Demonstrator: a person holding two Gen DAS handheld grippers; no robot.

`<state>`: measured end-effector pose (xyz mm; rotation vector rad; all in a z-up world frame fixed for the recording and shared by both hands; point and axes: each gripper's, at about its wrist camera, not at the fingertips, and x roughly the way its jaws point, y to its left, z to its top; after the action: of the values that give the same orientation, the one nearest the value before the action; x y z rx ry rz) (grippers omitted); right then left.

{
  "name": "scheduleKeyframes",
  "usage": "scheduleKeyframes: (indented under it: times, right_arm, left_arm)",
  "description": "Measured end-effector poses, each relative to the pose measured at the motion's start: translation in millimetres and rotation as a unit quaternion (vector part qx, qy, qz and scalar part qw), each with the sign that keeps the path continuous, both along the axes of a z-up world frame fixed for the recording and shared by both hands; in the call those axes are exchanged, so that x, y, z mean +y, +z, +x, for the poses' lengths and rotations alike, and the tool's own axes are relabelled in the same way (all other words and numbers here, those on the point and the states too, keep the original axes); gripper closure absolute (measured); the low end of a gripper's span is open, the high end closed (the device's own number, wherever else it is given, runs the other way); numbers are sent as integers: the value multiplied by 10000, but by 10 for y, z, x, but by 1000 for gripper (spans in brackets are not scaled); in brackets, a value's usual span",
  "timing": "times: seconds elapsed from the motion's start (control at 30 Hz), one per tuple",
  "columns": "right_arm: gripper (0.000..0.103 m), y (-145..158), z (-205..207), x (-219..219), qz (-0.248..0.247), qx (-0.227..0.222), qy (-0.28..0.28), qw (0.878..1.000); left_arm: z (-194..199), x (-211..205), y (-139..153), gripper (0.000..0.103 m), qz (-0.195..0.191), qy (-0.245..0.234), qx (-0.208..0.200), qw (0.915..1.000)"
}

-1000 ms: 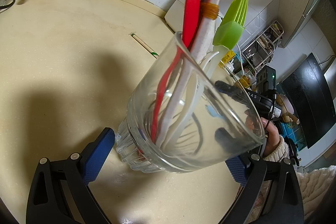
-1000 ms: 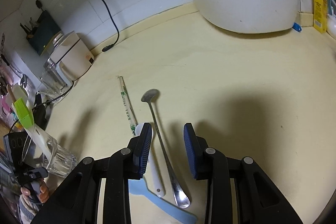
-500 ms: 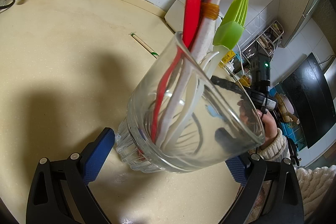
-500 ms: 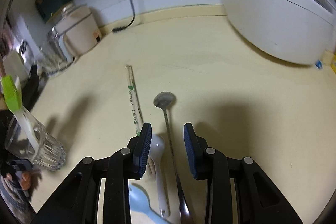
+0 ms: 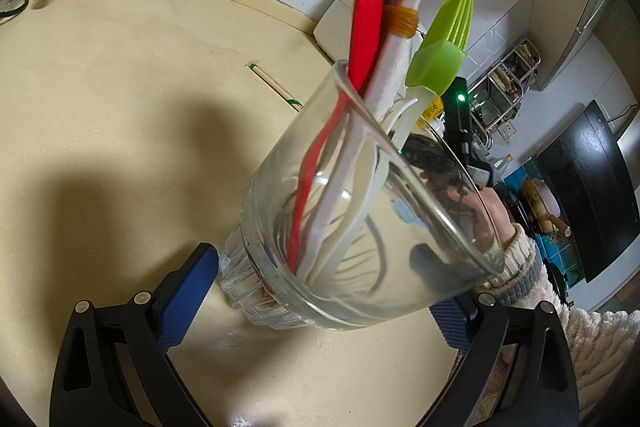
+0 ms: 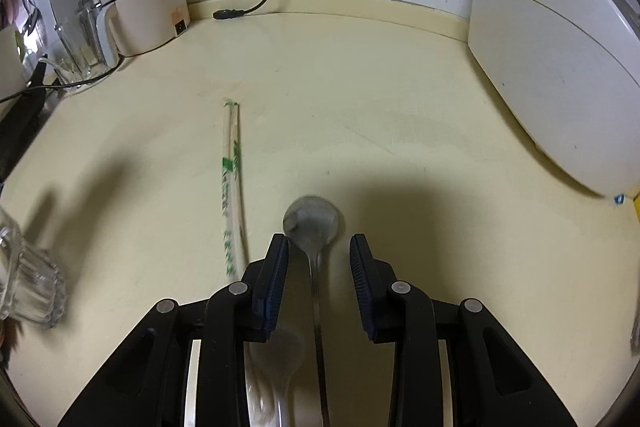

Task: Organize utensils
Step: 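Grasp the steel spoon by its bowl with the right tool, then lift the steel spoon and carry it toward the tumbler with the right tool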

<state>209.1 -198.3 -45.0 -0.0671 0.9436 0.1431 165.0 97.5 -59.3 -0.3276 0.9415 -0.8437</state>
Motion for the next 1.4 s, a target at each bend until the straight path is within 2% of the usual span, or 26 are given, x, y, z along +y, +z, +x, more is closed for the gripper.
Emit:
scheduleKeyframes:
  times: [0.3,0.53,0.87,1.03,1.3,1.4]
  right_arm:
    - [72,6,93,89,-10,-76,127,9999]
    - [73,60,23,-74,613,-135,-119,9980]
    - [73,468,-352,-275,978,-1008,-408,9893]
    - [73,671,-512,-307,1139,-1464,-363,9820]
    - [73,955,-762,-170,1091,-2200,-246,9691]
    - [73,1010,-789,-141,1116,-2332,-227,9657]
  left_arm:
    - [0,0,-1,4,0,0,0,10000]
    - [1,0,-1,4,0,0,-1,10000]
    - [1,1,-2,4,1,0,0,10000]
    - [2,2,-2,4,0,0,1,10000]
    - [3,2,-2,4,1,0,1,10000]
    - [3,2,-1,4,1,0,1,10000]
